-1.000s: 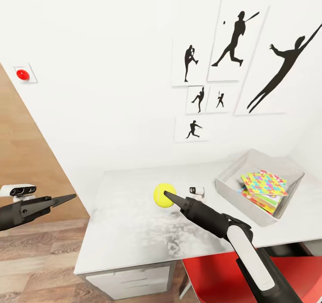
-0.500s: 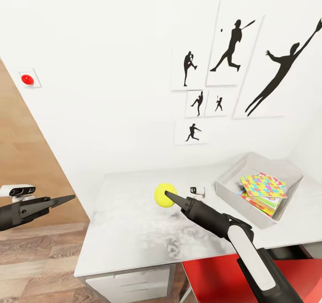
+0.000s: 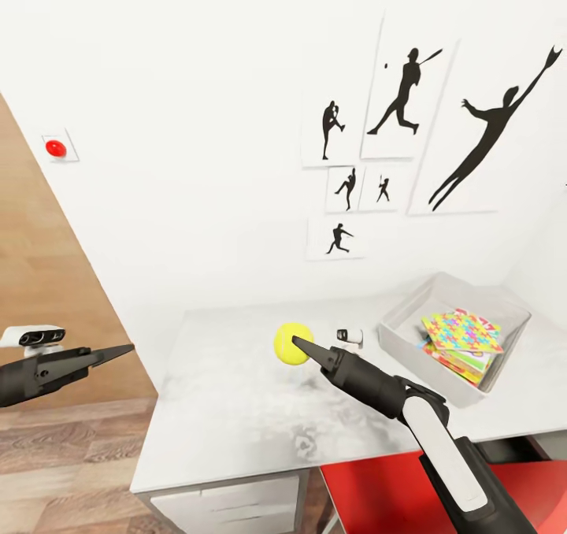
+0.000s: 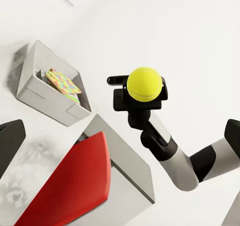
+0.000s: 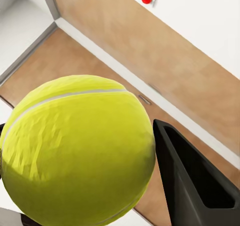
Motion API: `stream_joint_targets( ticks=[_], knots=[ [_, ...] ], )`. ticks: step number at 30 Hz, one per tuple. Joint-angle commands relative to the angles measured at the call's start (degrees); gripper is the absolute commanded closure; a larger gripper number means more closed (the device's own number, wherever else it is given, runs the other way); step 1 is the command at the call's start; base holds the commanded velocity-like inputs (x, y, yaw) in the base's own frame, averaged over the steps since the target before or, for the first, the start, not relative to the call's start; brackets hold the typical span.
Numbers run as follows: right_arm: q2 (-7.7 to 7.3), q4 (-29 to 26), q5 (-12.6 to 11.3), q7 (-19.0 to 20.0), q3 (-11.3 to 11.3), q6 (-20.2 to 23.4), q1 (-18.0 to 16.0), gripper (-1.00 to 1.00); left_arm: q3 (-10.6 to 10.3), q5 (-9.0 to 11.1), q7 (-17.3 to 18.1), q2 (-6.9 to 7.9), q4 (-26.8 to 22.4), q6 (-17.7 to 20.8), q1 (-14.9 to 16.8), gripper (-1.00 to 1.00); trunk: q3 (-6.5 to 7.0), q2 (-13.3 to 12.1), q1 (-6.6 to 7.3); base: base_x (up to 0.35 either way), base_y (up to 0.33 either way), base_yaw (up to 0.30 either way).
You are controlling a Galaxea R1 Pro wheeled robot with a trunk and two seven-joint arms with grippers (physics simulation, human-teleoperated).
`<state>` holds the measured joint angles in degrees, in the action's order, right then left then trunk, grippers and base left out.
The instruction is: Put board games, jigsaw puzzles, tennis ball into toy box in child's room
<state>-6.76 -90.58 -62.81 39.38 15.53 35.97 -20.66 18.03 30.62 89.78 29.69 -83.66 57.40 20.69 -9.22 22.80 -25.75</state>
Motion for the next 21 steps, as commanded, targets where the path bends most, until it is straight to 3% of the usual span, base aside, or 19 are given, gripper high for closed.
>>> stream_joint_targets(
  ticks=[1, 15, 21],
  knots=[
    [-0.06, -0.01, -0.69, -0.11, 0.03, 0.53, -0.07, 1.00, -0.04, -0.04, 0.22, 0.02, -0.01, 0.61, 0.05, -1.00, -0.02, 0.11, -0.04, 0.000, 0.000, 0.000],
    [-0.03, 0.00, -0.72, -0.11, 0.10, 0.51, -0.08, 1.00, -0.18, -0.12, 0.22, 0.02, -1.01, 0.67, -0.03, -1.00, 1.27, 0.11, -0.04, 0.000, 0.000, -0.001],
    [-0.06, -0.03, -0.70, -0.19, 0.05, 0.52, -0.06, 1.00, 0.30, -0.17, 0.22, -0.03, -0.90, 0.73, -0.03, -1.00, 1.78, 0.11, -0.04, 0.000, 0.000, -0.136]
  ],
)
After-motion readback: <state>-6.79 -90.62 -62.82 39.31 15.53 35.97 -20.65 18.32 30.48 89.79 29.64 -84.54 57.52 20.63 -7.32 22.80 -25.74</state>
